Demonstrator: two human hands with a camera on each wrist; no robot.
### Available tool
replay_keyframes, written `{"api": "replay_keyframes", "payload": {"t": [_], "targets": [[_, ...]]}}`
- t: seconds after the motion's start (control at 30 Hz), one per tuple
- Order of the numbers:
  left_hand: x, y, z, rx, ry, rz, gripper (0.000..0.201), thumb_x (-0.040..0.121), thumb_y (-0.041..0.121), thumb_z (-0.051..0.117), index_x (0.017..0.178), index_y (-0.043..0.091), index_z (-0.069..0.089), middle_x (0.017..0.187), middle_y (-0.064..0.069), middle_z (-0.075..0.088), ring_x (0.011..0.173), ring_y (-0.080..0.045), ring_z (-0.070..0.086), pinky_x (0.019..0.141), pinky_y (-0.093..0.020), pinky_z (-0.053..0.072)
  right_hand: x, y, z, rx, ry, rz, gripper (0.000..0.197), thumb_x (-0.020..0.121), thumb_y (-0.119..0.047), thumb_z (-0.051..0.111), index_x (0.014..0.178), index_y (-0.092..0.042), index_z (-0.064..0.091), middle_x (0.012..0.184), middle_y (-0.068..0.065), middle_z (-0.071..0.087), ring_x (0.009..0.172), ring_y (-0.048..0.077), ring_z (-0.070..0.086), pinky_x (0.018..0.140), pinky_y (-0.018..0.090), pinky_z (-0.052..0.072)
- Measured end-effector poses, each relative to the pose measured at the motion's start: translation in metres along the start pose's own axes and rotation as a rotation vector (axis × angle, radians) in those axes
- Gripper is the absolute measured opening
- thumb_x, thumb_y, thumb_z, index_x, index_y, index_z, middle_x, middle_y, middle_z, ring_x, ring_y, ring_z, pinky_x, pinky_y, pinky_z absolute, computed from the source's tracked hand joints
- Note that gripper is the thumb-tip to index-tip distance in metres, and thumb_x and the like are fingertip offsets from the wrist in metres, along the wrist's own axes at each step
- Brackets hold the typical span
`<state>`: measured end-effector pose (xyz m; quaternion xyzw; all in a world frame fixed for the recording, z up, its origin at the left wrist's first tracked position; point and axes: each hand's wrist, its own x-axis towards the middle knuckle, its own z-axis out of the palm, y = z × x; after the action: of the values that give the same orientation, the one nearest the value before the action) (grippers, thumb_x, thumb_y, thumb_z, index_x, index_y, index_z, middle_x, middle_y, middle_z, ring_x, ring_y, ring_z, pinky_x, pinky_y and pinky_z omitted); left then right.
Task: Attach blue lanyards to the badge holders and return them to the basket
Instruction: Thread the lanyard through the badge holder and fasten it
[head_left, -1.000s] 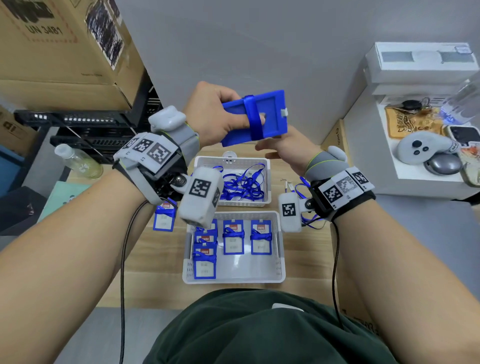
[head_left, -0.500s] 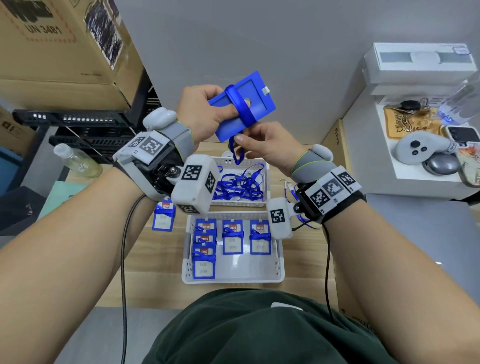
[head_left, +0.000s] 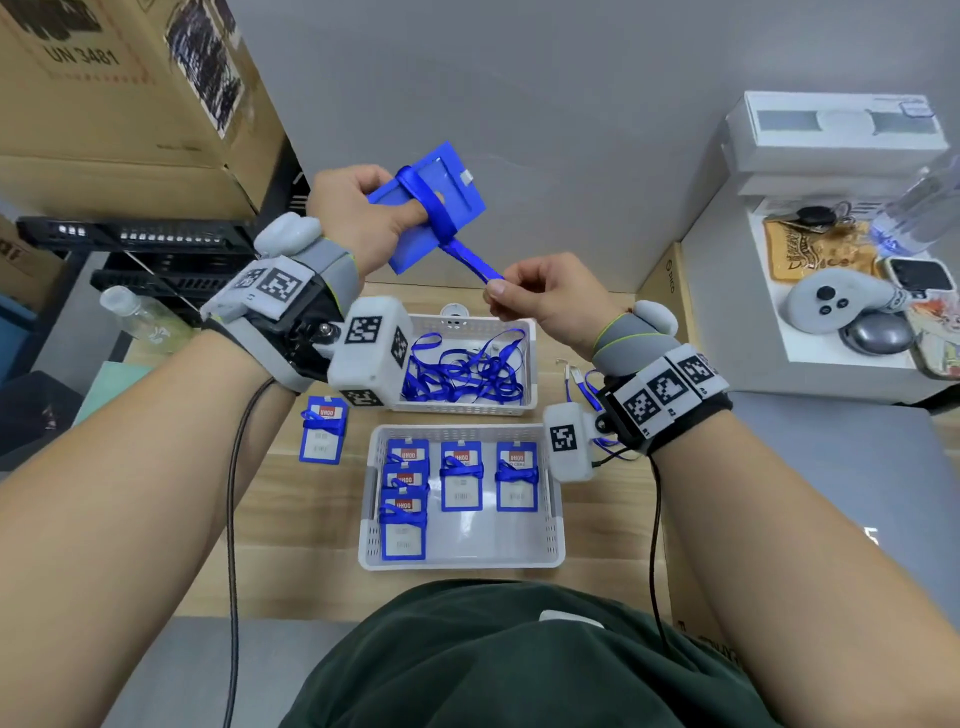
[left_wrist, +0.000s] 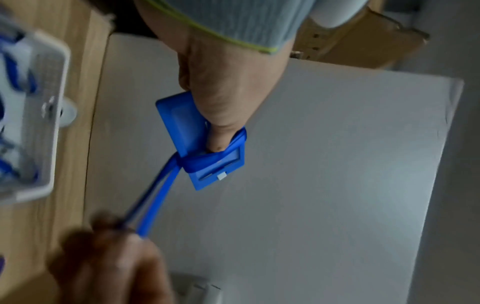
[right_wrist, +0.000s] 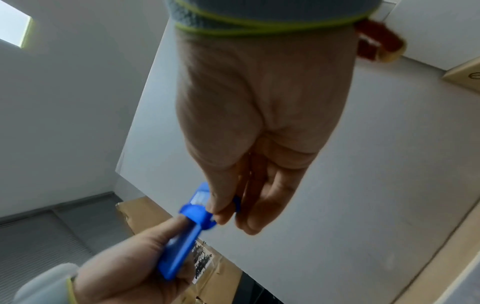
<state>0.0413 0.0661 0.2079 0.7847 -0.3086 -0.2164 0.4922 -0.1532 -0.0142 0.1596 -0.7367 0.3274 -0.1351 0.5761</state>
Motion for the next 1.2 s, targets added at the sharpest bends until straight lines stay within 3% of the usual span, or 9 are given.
{"api": "replay_keyframes", "payload": {"t": [0.2,0.4,0.53,0.63,0.73,0.87,0.97,1.1,1.2], "targets": [[-0.003,-0.012,0.002,0.344,-0.047,0.013,0.026,0.060,0.039,0.081,0.063,0.021,0.063,0.057,0.006,0.055,0.055,-0.015,0.044,0.057,-0.029,0.044,-0.003,-0.031,-0.001,-0.253,0.093,-0.130,0.011,0.083,-0.030,0.076,0.078,-0.020,0.074,0.069,0.001,0.073,0.062,0.009,0.065,0.074,0.029,0.055],[-0.019,-0.001,0.016,0.579,-0.202,0.171,0.022,0.065,0.040,0.077,0.071,0.021,0.066,0.057,0.002,0.054,0.060,-0.021,0.043,0.055,-0.031,0.041,-0.002,-0.046,0.005,-0.463,0.095,-0.192,0.012,0.083,-0.031,0.075,0.080,-0.020,0.075,0.060,-0.015,0.061,0.056,0.004,0.055,0.063,0.017,0.043],[-0.025,0.006,0.019,0.556,-0.373,0.231,0.013,0.076,0.026,0.070,0.076,0.016,0.061,0.062,0.000,0.054,0.063,-0.023,0.046,0.057,-0.033,0.042,0.001,-0.042,0.003,-0.410,0.100,-0.198,0.015,0.085,-0.028,0.072,0.073,-0.029,0.064,0.068,-0.004,0.066,0.070,0.023,0.066,0.072,0.033,0.052],[-0.027,0.009,0.017,0.549,-0.471,0.273,0.007,0.087,0.026,0.064,0.091,0.021,0.061,0.073,0.001,0.058,0.070,-0.023,0.052,0.062,-0.027,0.035,0.003,-0.036,0.000,-0.351,0.113,-0.177,0.013,0.085,-0.027,0.072,0.074,-0.026,0.064,0.074,0.004,0.071,0.074,0.026,0.070,0.077,0.042,0.056],[-0.028,0.012,0.015,0.555,-0.534,0.282,0.022,0.085,0.022,0.067,0.103,0.012,0.061,0.086,-0.003,0.061,0.072,-0.021,0.052,0.058,-0.027,0.035,0.004,-0.033,-0.002,-0.286,0.139,-0.160,0.015,0.083,-0.024,0.073,0.072,-0.028,0.063,0.074,0.007,0.072,0.071,0.024,0.071,0.076,0.041,0.058],[-0.032,0.015,0.020,0.536,-0.590,0.320,0.031,0.075,0.025,0.078,0.095,0.008,0.060,0.084,-0.009,0.063,0.069,-0.023,0.053,0.062,-0.032,0.044,0.004,-0.036,-0.003,-0.189,0.140,-0.175,0.022,0.081,-0.005,0.072,0.077,-0.024,0.061,0.065,0.004,0.067,0.057,0.016,0.067,0.067,0.030,0.056],[-0.031,0.014,0.022,0.517,-0.563,0.333,0.028,0.076,0.034,0.078,0.088,0.015,0.060,0.077,-0.004,0.060,0.068,-0.022,0.052,0.064,-0.033,0.044,0.005,-0.039,-0.005,-0.205,0.165,-0.188,0.021,0.080,-0.009,0.073,0.076,-0.028,0.063,0.067,0.002,0.069,0.060,0.015,0.068,0.072,0.033,0.057],[-0.031,0.013,0.023,0.514,-0.533,0.315,0.017,0.083,0.027,0.072,0.086,0.015,0.060,0.072,-0.004,0.058,0.066,-0.024,0.052,0.062,-0.031,0.041,0.004,-0.038,-0.008,-0.206,0.174,-0.193,0.016,0.080,-0.012,0.072,0.085,-0.025,0.064,0.070,-0.002,0.073,0.066,0.011,0.067,0.078,0.033,0.056],[-0.029,0.012,0.023,0.466,-0.498,0.264,0.011,0.085,0.025,0.062,0.085,0.015,0.063,0.072,-0.007,0.063,0.071,-0.032,0.059,0.066,-0.037,0.051,0.004,-0.039,-0.010,-0.192,0.230,-0.190,0.014,0.079,-0.011,0.072,0.087,-0.021,0.066,0.071,-0.003,0.073,0.063,0.007,0.064,0.074,0.029,0.055]]}}
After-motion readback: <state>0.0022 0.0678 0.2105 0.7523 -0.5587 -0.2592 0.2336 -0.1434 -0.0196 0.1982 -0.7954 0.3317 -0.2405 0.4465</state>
